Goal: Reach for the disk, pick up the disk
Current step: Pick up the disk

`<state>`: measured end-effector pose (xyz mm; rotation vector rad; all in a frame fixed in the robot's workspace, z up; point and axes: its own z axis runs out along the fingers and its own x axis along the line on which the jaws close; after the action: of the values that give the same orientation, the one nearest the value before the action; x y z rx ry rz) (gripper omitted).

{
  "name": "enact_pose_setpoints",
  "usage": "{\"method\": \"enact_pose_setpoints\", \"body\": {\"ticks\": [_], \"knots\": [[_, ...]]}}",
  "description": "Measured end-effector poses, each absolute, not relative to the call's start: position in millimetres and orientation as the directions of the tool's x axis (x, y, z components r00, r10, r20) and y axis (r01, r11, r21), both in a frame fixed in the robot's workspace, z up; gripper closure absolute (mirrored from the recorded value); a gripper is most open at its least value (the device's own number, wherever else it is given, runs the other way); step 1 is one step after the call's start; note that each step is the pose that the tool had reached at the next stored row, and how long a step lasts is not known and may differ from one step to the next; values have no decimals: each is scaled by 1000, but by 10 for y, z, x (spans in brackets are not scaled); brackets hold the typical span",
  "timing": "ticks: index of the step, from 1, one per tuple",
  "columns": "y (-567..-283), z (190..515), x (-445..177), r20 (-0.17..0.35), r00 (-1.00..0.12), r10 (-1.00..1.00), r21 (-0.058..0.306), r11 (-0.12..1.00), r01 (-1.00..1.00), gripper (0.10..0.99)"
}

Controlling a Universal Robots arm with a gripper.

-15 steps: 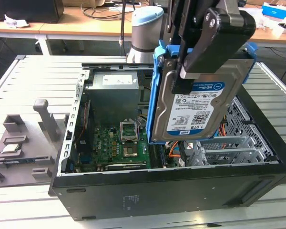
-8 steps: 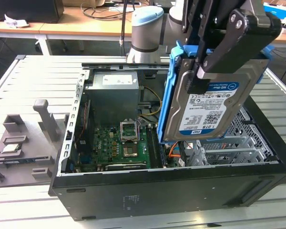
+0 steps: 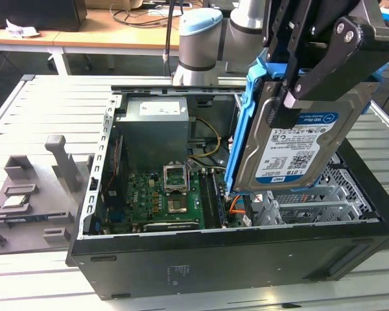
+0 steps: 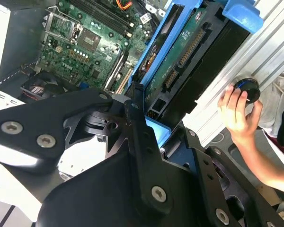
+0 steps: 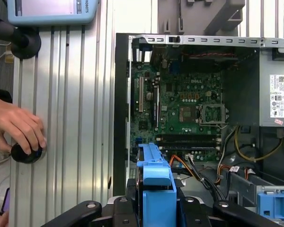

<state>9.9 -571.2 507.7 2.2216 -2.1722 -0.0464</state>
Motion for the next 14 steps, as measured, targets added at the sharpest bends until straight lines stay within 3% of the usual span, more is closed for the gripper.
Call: {"method": "enact_pose_setpoints", "body": {"ticks": [14], "knots": [[-5694, 5036, 333, 3, 22, -1000, 45, -22, -999, 718]]}}
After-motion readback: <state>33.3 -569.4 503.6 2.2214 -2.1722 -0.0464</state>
